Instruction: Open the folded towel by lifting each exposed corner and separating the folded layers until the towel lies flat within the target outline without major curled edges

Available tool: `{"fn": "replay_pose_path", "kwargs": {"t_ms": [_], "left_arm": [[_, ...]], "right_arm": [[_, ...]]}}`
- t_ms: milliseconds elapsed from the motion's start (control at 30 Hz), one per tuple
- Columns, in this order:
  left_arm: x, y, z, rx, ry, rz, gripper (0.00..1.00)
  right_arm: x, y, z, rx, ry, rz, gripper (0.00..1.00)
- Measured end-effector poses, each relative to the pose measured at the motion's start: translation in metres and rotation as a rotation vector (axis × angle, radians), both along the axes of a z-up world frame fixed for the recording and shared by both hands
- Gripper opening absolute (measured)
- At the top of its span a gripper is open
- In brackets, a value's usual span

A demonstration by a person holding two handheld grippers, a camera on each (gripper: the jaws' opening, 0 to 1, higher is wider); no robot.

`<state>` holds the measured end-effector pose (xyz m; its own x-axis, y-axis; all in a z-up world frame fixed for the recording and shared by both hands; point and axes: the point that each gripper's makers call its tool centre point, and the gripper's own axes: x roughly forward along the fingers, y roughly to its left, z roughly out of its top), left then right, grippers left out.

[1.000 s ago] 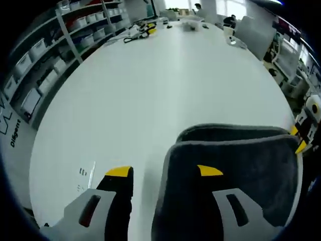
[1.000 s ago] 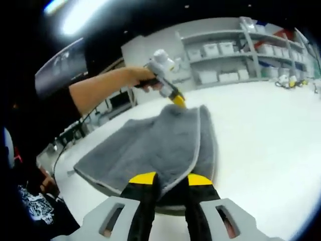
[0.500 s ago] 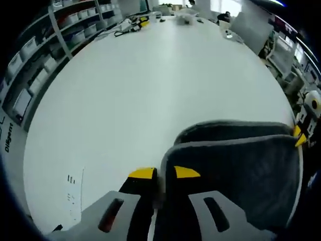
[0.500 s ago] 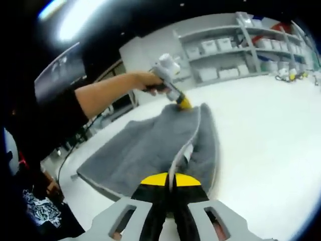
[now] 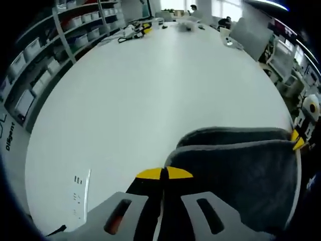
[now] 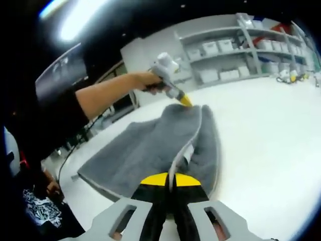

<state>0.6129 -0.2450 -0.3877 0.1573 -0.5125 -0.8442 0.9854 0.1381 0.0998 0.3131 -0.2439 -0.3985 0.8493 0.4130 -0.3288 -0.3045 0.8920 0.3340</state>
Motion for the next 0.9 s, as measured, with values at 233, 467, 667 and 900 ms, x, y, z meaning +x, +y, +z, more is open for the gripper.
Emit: {"fn": "replay_pose_path", "kwargs": {"t_ms": [233, 467, 667, 900], "left_arm": [[0.0, 0.002, 0.011, -0.019, -0.013, -0.004, 0.0], [-0.017, 0.004, -0.001, -0.02, 0.047, -0.034, 0.04], [-0.021, 0.008, -0.019, -0.001, 0.069, -0.024, 0.35], [-0.031, 0.008, -0.031, 0.044, 0.09, -0.074, 0.15]], "right_arm": [[-0.002, -0.001, 0.003, -0.002, -0.01, -0.002, 0.0], [-0.001, -0.001, 0.003, -0.01, -0.014, 0.002, 0.0], [-0.002, -0.001, 0.001, -0.007, -0.013, 0.007, 0.0], [-0.001, 0.0, 0.001, -0.007, -0.015, 0.013, 0.0]]}}
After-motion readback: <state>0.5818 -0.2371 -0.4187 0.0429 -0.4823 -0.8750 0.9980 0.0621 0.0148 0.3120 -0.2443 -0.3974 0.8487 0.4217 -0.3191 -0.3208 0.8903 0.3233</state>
